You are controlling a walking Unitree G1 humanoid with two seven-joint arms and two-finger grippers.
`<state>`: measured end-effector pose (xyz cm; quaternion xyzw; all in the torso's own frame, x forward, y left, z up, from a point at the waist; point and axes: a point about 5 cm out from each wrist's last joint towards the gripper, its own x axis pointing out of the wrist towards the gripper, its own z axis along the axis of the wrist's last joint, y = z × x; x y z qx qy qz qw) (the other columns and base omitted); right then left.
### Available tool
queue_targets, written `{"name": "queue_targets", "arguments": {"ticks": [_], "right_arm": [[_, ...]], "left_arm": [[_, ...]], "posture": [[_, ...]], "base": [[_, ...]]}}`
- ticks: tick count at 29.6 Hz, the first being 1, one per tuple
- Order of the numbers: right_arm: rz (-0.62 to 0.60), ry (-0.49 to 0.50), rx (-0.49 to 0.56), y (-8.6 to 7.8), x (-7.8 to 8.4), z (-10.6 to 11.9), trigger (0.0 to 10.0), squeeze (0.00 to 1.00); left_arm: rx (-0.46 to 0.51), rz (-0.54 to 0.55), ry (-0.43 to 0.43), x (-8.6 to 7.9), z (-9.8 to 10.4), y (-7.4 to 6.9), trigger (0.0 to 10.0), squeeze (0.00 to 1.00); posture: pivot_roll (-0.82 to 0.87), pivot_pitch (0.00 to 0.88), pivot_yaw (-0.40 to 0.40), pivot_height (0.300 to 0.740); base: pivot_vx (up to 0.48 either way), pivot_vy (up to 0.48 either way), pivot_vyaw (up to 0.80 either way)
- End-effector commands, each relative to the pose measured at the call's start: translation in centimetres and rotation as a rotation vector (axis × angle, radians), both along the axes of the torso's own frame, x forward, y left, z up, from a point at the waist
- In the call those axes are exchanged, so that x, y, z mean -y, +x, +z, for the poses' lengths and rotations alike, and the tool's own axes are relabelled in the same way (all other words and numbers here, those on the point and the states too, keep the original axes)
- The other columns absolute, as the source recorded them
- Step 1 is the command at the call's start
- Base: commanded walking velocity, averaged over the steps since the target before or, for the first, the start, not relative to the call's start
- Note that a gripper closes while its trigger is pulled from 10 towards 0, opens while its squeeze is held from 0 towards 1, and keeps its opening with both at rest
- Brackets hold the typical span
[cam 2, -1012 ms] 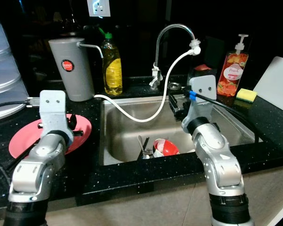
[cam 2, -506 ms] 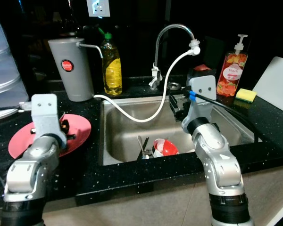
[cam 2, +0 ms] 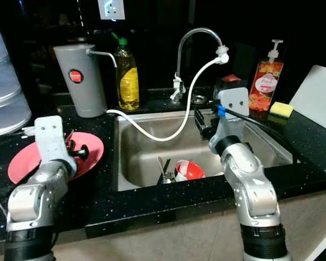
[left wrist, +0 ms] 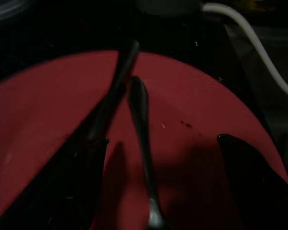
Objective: Kitchen organization
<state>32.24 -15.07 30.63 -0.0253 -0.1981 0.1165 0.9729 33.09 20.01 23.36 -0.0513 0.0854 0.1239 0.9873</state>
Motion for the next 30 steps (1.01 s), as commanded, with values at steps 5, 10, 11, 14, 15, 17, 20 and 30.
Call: {"name": "queue_targets", "arguments": {"ticks": [5, 10, 11, 14, 15, 17, 20, 30], "right_arm": [[-0.006, 0.005, 0.002, 0.1, 0.1, 0.0, 10.0, 0.00], [-0.012, 0.008, 0.001, 0.0, 0.2, 0.0, 10.0, 0.00], [-0.013, 0.009, 0.001, 0.0, 0.2, -0.1, 10.0, 0.00], [-0.013, 0.010, 0.000, 0.0, 0.2, -0.1, 10.0, 0.00], [-0.013, 0.010, 0.000, 0.0, 0.2, -0.1, 10.0, 0.00], [-0.013, 0.011, 0.000, 0.0, 0.2, -0.1, 10.0, 0.00], [-0.013, 0.012, -0.001, 0.0, 0.2, -0.1, 10.0, 0.00], [-0.014, 0.015, -0.004, 0.1, 0.3, -0.2, 10.0, 0.00]], "left_arm": [[-0.056, -0.057, -0.088, 0.6, -0.8, 0.6, 9.8, 0.00], [-0.097, -0.060, -0.135, 0.6, -1.7, 0.6, 6.4, 0.00], [-0.104, -0.058, -0.140, 0.6, -1.8, 0.6, 4.5, 0.00], [-0.132, -0.055, -0.154, 0.6, -2.3, 0.5, 0.0, 0.00], [-0.132, -0.055, -0.154, 0.6, -2.3, 0.5, 0.0, 0.00], [-0.156, -0.047, -0.155, 0.5, -2.6, 0.4, 0.0, 0.00], [-0.170, -0.036, -0.136, 0.2, -2.8, 0.3, 0.0, 0.00], [-0.127, 0.004, -0.070, -0.3, -2.1, 0.2, 0.4, 0.00]], "posture": [[-0.05, 0.028, -0.014, 0.740], [-0.05, 0.034, -0.010, 0.740], [-0.05, 0.034, -0.010, 0.740], [-0.05, 0.035, -0.010, 0.740], [-0.05, 0.035, -0.010, 0.740], [-0.05, 0.037, -0.009, 0.740], [-0.05, 0.038, -0.009, 0.740], [-0.05, 0.041, -0.010, 0.740]], "base": [[0.000, 0.000, 0.00], [0.000, 0.000, 0.00], [0.000, 0.000, 0.00], [0.000, 0.000, 0.00], [0.000, 0.000, 0.00], [0.000, 0.000, 0.00], [0.000, 0.000, 0.00], [0.000, 0.000, 0.00]]}}
